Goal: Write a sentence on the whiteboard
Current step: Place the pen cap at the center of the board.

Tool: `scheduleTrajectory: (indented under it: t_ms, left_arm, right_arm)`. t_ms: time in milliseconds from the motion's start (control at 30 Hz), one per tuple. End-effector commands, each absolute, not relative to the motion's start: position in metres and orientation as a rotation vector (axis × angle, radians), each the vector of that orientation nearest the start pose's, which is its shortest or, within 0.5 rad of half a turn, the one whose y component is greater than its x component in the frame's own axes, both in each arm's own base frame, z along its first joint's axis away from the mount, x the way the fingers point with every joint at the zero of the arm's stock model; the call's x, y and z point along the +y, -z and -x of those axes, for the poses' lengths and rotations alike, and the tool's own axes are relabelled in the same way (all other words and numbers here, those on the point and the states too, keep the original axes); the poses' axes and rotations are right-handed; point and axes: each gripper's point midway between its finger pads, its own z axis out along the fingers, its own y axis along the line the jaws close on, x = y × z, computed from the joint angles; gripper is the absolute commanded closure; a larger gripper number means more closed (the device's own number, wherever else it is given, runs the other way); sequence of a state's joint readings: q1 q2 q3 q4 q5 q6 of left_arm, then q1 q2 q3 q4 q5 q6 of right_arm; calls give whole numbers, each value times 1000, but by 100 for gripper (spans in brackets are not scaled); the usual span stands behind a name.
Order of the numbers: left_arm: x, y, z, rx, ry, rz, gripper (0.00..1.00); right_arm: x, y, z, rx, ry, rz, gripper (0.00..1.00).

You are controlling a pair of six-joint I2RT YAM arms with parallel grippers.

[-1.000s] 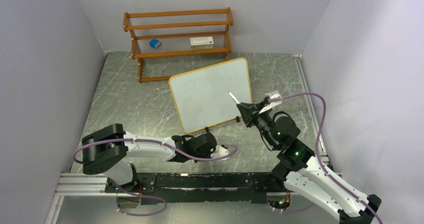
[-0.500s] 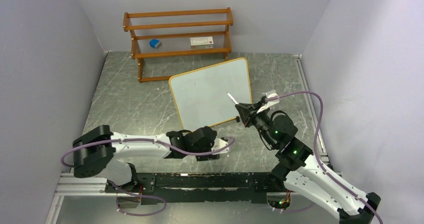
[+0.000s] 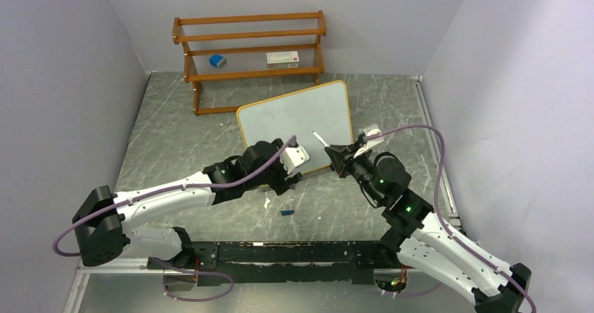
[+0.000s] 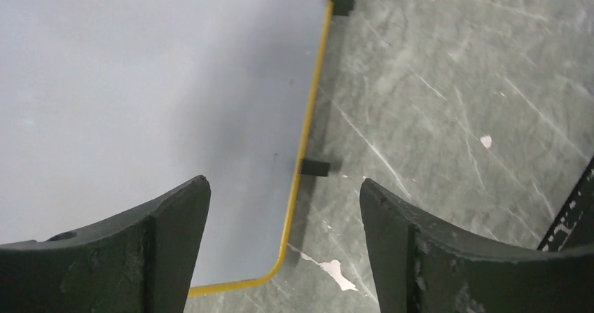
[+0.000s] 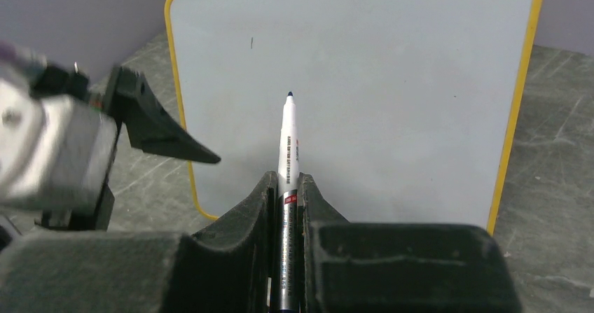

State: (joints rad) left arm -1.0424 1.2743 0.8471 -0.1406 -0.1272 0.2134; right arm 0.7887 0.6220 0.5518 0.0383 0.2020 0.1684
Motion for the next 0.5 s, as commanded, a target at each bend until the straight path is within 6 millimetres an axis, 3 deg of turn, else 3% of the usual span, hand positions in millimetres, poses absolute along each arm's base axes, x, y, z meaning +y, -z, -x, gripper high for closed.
scheduleTrajectory:
  t_ms: [0,300,467]
  left_arm:
    - [-304,-194,-237,1766,426,-980,16]
    - [-256,-247,-285,1742,549,-543,15]
    - [-221,-253,-312,1761,608,-371,16]
  right_arm:
    - [193,-271,-234,1560,-569,353,100]
    - [198,-267,-236,1577,-557,385,100]
    - [203,-269,-237,1575,-564,406,100]
